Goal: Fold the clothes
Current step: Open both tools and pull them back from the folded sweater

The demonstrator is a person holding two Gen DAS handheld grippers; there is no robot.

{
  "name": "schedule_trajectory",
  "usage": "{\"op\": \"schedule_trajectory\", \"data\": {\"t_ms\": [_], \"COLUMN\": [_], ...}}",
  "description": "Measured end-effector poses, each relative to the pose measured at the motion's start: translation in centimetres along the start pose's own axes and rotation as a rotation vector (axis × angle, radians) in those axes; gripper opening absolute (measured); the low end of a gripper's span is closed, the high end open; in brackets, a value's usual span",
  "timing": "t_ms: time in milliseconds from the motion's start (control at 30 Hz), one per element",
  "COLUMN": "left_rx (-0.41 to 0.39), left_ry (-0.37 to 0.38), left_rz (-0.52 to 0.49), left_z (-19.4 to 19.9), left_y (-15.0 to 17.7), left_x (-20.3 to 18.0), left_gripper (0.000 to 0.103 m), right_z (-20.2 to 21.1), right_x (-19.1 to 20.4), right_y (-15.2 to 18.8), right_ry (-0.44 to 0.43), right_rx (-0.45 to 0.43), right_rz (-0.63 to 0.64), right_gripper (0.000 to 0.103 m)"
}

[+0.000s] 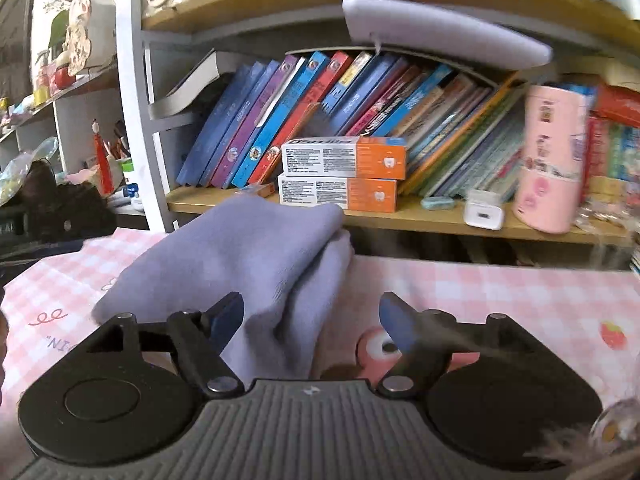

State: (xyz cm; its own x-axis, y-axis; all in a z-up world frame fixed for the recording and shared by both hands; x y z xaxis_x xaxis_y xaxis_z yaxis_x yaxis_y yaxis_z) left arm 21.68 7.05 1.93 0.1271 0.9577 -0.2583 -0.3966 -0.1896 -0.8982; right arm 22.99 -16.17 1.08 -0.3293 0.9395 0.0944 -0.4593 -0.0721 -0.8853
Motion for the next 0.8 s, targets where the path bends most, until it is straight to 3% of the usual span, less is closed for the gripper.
{"op": "schedule_trajectory", "data": {"t_ms": [133, 367, 800], "left_rx": [0.053, 0.069, 0.030], "left_ry": [-0.086, -0.147, -0.146], "left_rz": [-0.042, -0.124, -0.241], "left_z": [2.2, 4.6, 7.1], "left_y": [2.4, 5.3, 7.0], "left_x": [-0.8, -1.9, -4.6], "left_gripper": [0.098, 0.100, 0.100], "right_z": [2.9, 6.3, 9.1], "right_x": [1.6, 3.1, 4.2], "right_y": [2.1, 4.5, 6.9], "right_ry": [0.035, 0.090, 0.144], "right_rx": [-0.013, -0.045, -0.090], "right_rz": [-0.006, 0.024, 0.088], "right_gripper": [0.077, 0.086, 0.094]}}
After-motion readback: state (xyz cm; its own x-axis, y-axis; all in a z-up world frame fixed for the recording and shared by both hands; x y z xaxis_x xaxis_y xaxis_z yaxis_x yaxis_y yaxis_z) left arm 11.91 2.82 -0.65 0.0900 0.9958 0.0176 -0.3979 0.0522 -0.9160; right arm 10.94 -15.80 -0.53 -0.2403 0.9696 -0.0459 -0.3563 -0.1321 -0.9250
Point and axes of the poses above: each gripper's, at about its wrist camera, not at the fingertips, and z roughly against the way its jaws point, x to its left, y to its underside, the point moved 4 cm from there along -z, roughly the way its jaws point, and after that the axes turned 1 degree about x, right-handed, at the moved point
